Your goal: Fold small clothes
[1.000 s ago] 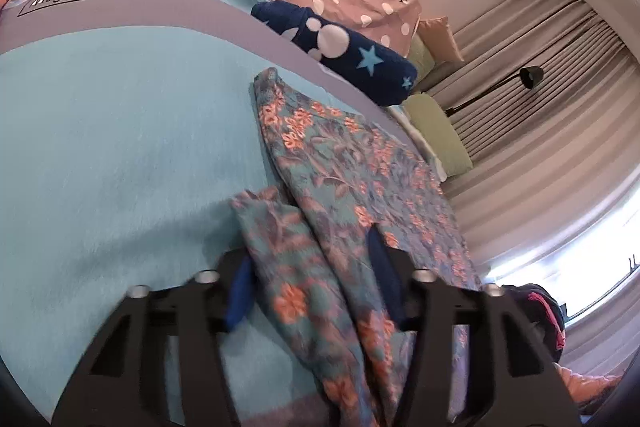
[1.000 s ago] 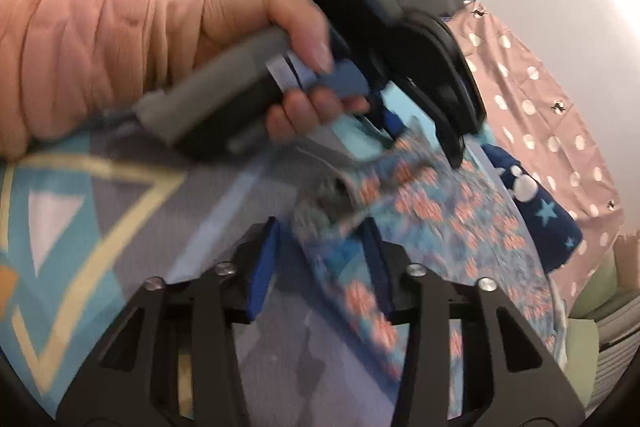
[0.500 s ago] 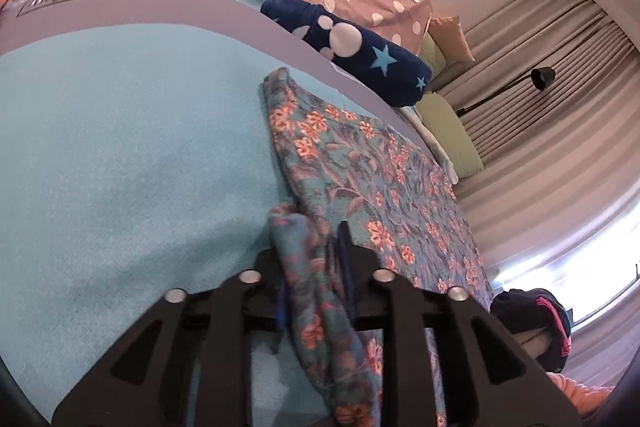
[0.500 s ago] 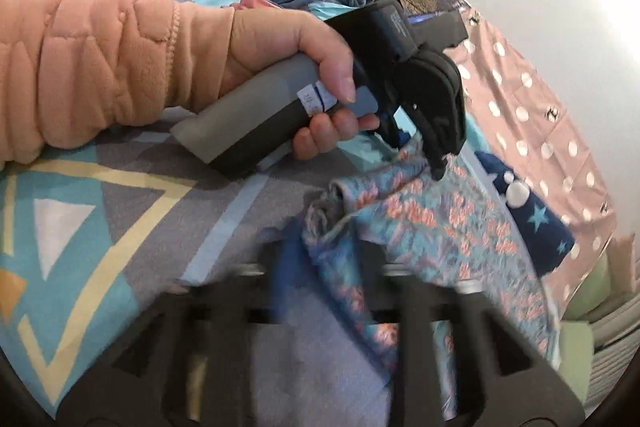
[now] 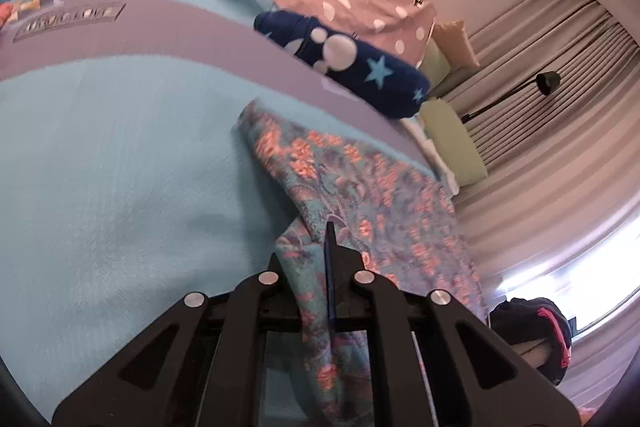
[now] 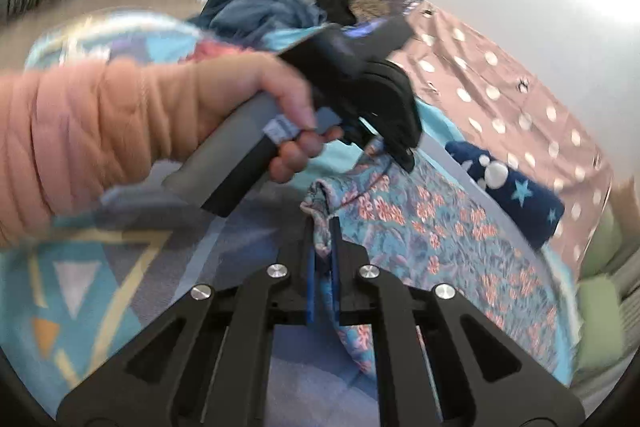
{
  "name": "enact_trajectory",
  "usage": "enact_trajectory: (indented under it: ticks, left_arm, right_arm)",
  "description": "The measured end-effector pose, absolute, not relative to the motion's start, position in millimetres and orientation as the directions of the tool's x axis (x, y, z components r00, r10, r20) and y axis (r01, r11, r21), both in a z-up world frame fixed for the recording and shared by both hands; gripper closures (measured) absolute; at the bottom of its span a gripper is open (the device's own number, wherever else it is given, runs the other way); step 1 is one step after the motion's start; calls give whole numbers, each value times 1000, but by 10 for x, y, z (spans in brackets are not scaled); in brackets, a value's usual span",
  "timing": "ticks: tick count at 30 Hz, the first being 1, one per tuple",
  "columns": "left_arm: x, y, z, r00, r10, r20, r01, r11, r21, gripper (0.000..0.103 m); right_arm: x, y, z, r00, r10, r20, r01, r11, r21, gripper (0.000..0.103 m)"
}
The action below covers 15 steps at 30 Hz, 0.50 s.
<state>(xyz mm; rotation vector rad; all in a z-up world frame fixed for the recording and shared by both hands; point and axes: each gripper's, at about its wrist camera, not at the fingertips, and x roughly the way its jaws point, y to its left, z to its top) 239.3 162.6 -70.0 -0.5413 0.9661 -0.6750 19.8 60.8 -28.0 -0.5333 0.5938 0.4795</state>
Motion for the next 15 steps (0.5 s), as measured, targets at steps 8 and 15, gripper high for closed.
enact_trajectory:
  ticks: [8, 15]
  left_arm:
    - [2270, 1507, -381, 430, -694, -577, 276, 710, -648, 96]
    - [2249, 1356, -195, 442, -666, -601, 264, 737, -622, 96]
  right_arm:
    - [60, 346, -75, 740, 291, -607, -520, 819, -241, 97]
    - [62, 70, 51, 755, 309, -579, -489, 853, -183, 97]
